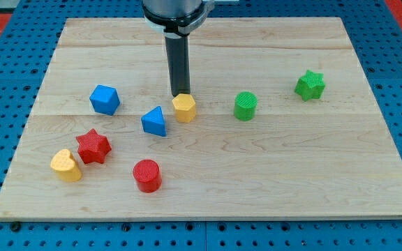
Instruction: Push blue triangle closer to red circle
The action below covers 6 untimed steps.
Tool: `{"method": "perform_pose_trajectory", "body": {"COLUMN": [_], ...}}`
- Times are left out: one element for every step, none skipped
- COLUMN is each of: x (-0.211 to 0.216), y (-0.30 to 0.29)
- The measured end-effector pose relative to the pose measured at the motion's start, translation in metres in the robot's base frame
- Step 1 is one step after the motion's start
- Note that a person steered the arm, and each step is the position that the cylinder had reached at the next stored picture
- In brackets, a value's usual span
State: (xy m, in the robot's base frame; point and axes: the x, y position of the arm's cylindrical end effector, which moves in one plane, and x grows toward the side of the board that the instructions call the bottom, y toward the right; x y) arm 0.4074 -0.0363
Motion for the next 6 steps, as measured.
{"method": "perform_pose_trajectory", "body": {"x": [0.031, 0.033, -0.001, 0.040, 0.075, 0.080], "y": [-0.004, -0.010, 0.001, -0.040, -0.056, -0.038]}}
